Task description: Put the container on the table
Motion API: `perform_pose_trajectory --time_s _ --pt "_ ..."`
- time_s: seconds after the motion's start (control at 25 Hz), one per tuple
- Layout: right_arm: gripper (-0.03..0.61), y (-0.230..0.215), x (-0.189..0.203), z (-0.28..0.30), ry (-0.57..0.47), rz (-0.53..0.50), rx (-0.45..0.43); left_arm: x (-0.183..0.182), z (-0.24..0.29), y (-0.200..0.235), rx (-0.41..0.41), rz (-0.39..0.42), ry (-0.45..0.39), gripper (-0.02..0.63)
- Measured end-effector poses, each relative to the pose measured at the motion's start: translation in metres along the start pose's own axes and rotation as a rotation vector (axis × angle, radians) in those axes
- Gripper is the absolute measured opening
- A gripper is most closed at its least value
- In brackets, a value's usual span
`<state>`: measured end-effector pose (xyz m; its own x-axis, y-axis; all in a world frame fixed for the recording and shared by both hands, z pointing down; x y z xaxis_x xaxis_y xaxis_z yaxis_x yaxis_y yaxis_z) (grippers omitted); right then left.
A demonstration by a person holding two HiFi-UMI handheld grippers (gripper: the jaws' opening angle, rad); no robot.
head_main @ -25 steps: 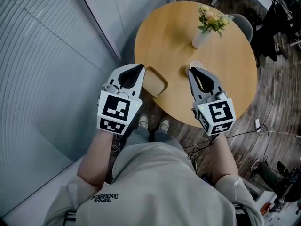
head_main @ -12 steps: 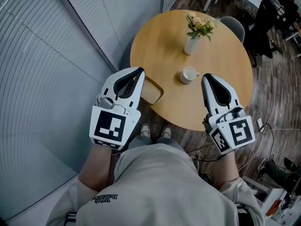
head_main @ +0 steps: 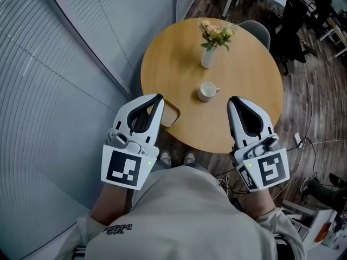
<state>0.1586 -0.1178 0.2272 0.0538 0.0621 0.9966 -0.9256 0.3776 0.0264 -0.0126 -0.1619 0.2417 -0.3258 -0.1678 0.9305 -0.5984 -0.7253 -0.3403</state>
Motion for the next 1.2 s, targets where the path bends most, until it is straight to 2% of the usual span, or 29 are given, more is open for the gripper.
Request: perform_pose_trajectory --time_s 0.12,0.36,0.64,0.88,1.2 --pt "0.035 -0.008 0.009 -0.002 0.026 0.006 0.017 0.0 0.003 -0.005 0.007 0.021 0.01 0.021" --pt "0.032 -0.02 0.012 -0.007 0.047 0.013 0.039 0.005 0.006 -0.009 0.015 -0.035 0.026 0.021" --pt "0.032 -0.023 0.015 -0.004 0.046 0.011 0.043 0.009 0.012 -0.011 0.017 -0.037 0.037 0.021" --pt "0.032 -0.021 0.014 -0.005 0.065 -0.073 0.055 0.004 0.011 -0.008 0.005 -0.061 0.01 0.021" --pt "0.032 -0.024 0.017 0.0 0.07 -0.094 0.054 0.009 0.016 -0.006 0.012 -0.05 0.022 0.021"
Point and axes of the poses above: the fingertips, and each gripper's own axes: z forward along the fingers, y to its left, x out of its underside, the point moved 3 cm from there along -z, backward along the fingers, and after that the axes turned 6 degrees about z, right-handed, at the moved point
